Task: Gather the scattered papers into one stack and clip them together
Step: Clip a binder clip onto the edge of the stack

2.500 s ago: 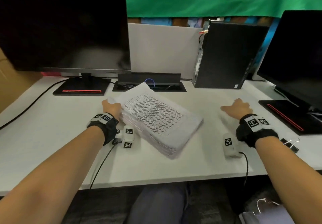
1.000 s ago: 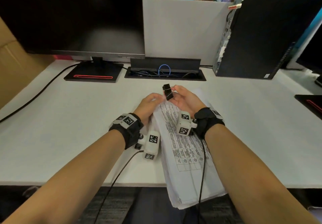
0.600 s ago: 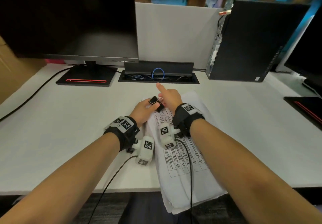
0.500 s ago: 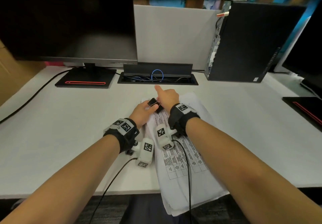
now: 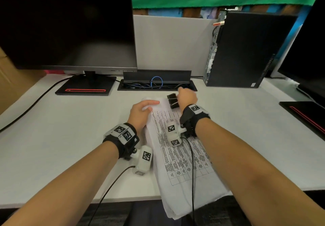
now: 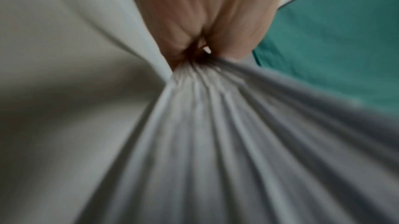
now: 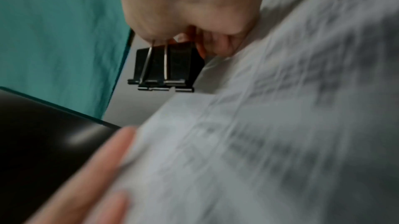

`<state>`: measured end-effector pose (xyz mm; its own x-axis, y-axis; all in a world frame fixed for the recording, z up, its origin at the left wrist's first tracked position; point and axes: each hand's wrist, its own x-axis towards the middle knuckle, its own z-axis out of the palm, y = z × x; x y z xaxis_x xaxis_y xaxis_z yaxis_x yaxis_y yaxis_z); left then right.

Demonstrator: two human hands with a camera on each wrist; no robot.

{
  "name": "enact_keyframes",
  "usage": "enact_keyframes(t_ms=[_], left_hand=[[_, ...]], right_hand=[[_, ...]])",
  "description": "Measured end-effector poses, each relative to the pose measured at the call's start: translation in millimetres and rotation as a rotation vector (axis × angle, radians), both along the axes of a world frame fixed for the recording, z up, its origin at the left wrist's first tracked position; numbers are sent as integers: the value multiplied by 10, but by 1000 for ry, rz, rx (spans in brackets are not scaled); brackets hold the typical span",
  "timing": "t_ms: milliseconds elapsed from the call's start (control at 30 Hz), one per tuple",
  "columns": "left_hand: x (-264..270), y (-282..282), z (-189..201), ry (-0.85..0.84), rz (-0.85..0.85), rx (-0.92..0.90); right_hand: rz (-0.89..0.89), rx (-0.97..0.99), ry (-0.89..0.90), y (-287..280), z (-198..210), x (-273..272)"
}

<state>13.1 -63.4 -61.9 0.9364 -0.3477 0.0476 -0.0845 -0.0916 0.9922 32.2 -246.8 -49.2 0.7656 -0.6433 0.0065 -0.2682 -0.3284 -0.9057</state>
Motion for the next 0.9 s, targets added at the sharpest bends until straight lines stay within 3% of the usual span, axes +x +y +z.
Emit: enact_keyframes(t_ms=[67, 133, 200, 267, 333, 500, 700, 900], left_hand=[[-39, 18, 174, -184, -12, 11], [-107, 32, 393, -396, -20, 24], [-188, 18, 620, -562, -10, 0], [-265, -6, 827, -677, -1, -38], [-367, -29, 1022, -779, -2, -70], [-554, -18, 1305, -970, -4, -96], [-720, -12, 1542, -1118, -40, -140], [-745, -40, 1667, -1155, -25, -197]], right_hand=[[-128, -121, -204, -124, 273, -103], [-188, -279, -536, -140, 592, -224], [-136, -572, -834, -61, 939, -408], [-37, -856, -1011, -28, 1245, -577], [-12, -1062, -1069, -39, 1485, -731], [20, -1267, -1110, -82, 1846, -886], [140, -1272, -1099, -20, 2189, -1038], [244, -1115, -1030, 2, 2326, -1078]])
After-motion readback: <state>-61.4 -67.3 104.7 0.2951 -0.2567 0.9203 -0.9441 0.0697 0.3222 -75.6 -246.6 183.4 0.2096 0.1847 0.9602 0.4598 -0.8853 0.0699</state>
